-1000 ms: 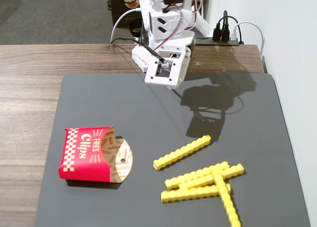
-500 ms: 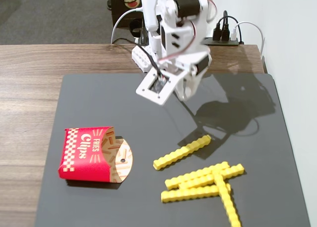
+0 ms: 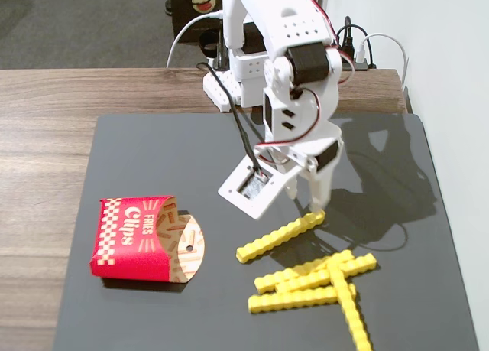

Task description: Grab a fry

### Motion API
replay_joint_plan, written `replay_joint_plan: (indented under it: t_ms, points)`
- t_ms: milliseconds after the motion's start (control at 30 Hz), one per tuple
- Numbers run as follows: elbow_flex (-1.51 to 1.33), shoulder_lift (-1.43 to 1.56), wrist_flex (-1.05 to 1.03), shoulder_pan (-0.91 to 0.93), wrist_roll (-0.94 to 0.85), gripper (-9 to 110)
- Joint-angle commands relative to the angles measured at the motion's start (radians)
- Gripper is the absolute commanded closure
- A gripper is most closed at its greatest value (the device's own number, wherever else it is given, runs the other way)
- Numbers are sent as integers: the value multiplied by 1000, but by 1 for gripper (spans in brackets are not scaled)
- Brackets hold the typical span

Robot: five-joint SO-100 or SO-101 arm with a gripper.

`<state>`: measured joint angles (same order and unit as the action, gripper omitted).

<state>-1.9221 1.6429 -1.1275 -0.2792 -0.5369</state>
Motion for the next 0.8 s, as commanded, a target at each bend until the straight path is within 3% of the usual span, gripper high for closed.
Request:
replay_joint_plan:
  t_ms: [0,667,767]
  points:
    - [58,-23,23,-9,9,81]
    - [84,-147,98,-54,11,80]
    - [84,-156,104,-57,9,87]
